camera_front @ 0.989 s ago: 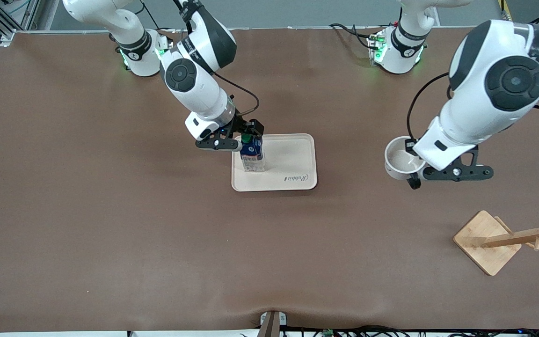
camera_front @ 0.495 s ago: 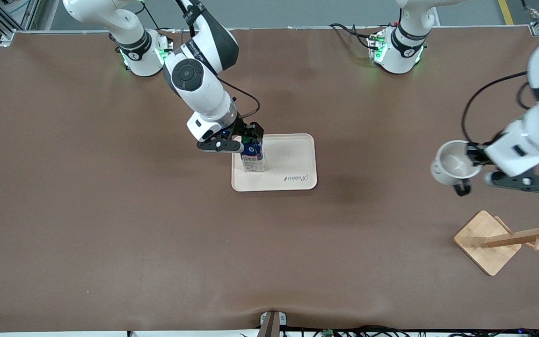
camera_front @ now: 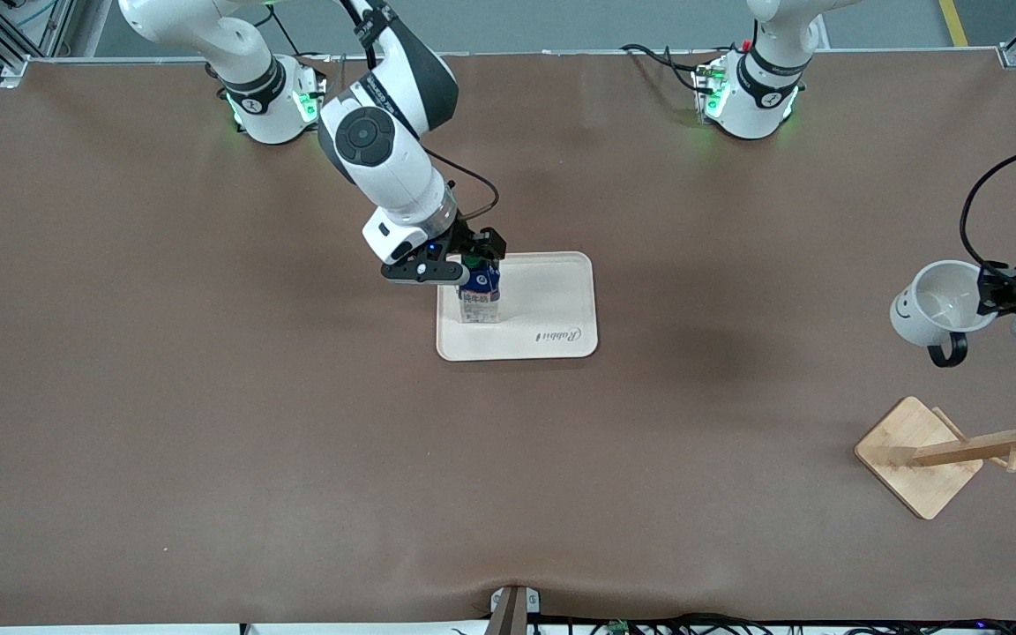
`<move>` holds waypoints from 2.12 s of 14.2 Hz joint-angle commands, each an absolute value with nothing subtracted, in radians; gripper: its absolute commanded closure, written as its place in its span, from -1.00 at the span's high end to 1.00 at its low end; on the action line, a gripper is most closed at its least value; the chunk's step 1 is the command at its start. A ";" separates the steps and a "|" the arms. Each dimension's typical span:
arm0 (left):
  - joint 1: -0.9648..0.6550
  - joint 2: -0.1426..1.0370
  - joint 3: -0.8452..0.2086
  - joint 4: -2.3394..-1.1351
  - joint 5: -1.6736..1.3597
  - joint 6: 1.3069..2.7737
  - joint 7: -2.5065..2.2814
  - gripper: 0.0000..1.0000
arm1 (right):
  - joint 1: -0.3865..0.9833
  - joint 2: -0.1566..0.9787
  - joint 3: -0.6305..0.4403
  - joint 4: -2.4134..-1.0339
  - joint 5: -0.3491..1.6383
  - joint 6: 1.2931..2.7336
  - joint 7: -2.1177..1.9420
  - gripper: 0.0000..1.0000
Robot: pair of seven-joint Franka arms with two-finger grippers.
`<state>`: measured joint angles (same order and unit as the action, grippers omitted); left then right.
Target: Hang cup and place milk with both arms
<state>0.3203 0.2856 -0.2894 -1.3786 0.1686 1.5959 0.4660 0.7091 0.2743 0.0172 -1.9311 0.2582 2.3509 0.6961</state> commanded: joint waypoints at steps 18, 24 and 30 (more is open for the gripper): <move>0.405 0.377 -0.224 -1.308 0.181 1.789 0.894 -1.00 | 0.749 0.336 0.003 -1.901 0.190 2.355 0.726 1.00; 0.434 0.399 -0.225 -1.308 0.175 1.835 0.897 -0.70 | 0.747 0.339 0.003 -1.910 0.187 2.411 0.756 -1.00; 0.433 0.391 -0.232 -1.310 0.158 1.829 0.888 1.00 | 0.718 0.298 0.002 -1.811 0.189 2.214 0.844 -1.00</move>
